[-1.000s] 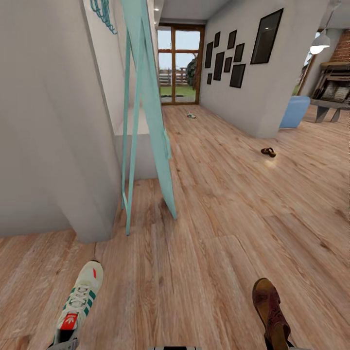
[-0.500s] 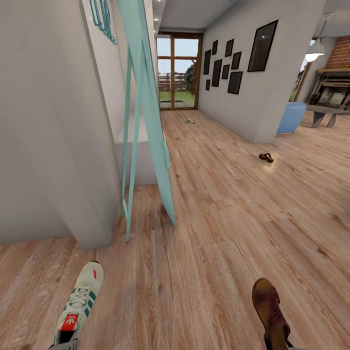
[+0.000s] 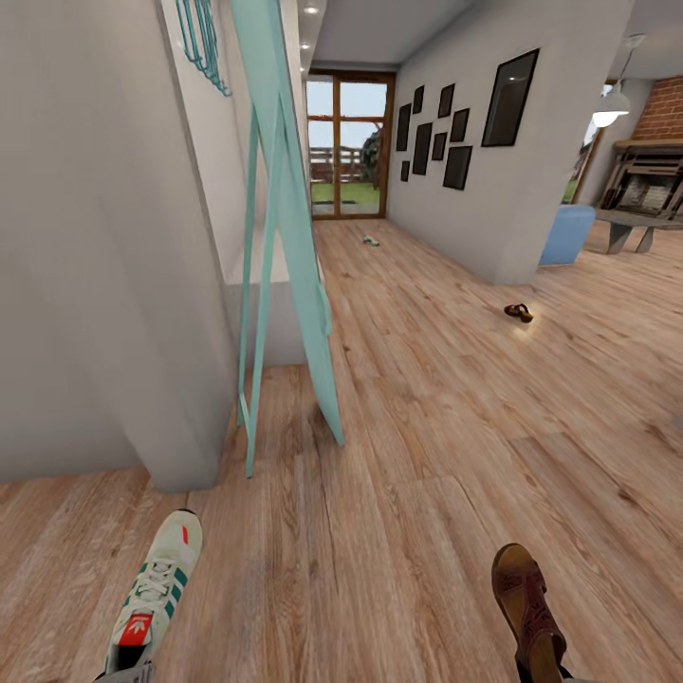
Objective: Pick up the two gym shoes and the two sandals from the corridor floor and place them onto the hallstand (shoe rack) in the corridor, making sure they are on the rack and not on the floor. Arrange them so the two gym shoes are next to each other and the two sandals are next to each other.
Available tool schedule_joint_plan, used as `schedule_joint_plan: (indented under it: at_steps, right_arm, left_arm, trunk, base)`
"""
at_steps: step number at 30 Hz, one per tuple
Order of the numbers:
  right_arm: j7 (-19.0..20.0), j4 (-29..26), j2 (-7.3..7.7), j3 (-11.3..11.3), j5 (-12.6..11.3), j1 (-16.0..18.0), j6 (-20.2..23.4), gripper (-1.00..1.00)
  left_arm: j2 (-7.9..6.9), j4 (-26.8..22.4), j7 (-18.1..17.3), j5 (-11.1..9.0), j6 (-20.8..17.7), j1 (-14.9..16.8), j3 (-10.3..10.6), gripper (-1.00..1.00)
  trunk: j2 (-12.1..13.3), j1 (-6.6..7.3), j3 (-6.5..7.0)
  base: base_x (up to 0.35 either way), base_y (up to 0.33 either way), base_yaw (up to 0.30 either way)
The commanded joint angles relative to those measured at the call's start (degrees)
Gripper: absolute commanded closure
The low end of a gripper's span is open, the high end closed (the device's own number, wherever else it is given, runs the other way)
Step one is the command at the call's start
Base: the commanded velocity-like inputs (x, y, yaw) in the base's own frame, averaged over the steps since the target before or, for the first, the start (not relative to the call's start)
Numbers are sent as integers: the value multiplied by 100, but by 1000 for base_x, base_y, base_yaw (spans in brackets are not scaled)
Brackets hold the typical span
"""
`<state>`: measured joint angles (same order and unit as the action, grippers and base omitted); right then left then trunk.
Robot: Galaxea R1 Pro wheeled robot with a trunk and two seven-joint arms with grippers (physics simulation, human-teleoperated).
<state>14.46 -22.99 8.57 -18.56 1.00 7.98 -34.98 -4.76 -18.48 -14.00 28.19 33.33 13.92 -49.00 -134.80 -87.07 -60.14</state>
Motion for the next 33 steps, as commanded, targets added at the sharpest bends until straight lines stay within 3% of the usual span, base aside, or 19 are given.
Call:
schedule_joint_plan:
  at_steps: [1,8,33]
  right_arm:
    - [60,5,-4,-48,8,6,-14,100]
    - [61,-8,-4,-51,-9,4,-11,100]
    - [74,-30,34,-44,4,6,-8,100]
  left_arm:
    - [1,2,-50,19,16,6,-49,100]
    - [4,2,-54,27,16,6,-25,100]
    - [0,-8,-51,19,16,6,-44,100]
  trunk:
    - [-2,1,-4]
    - [-2,1,-3]
    - [-2,1,-3]
  base:
    - [0,0,0]
    - [0,-76,0]
    - [91,-269,0]
